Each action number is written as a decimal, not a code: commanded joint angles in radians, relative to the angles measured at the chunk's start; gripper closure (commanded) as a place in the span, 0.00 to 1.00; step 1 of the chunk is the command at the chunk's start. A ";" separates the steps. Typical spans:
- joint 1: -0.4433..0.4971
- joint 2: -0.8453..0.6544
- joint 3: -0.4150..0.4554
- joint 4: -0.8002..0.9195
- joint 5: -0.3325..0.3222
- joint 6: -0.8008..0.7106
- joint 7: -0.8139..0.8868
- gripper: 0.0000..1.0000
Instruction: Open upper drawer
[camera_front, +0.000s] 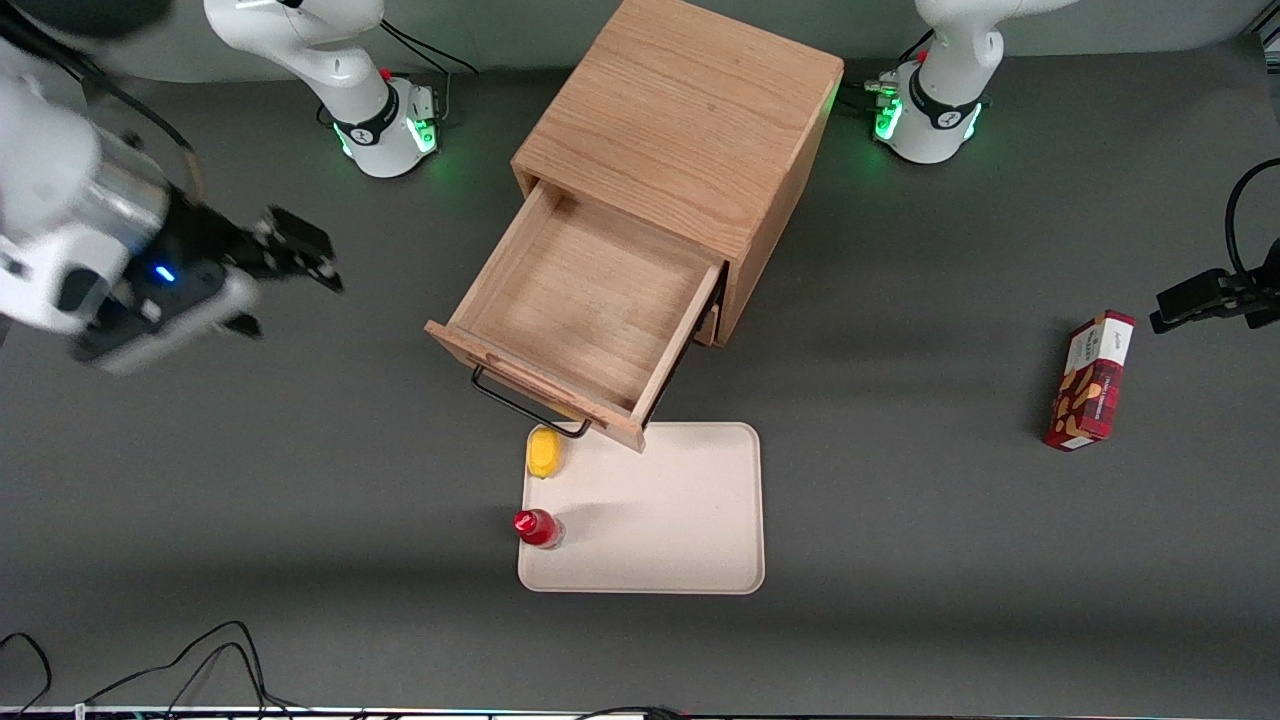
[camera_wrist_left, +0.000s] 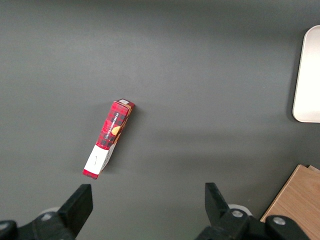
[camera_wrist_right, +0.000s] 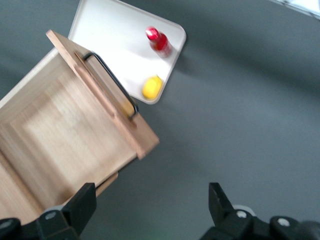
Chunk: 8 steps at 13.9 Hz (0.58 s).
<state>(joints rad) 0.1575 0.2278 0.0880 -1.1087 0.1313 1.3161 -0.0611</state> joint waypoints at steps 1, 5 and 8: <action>-0.013 -0.131 -0.046 -0.091 -0.018 -0.146 0.114 0.00; -0.015 -0.358 -0.128 -0.426 -0.019 -0.134 0.253 0.00; -0.021 -0.534 -0.160 -0.698 -0.035 0.007 0.288 0.00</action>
<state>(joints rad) 0.1347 -0.1378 -0.0620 -1.5628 0.1194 1.2232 0.1796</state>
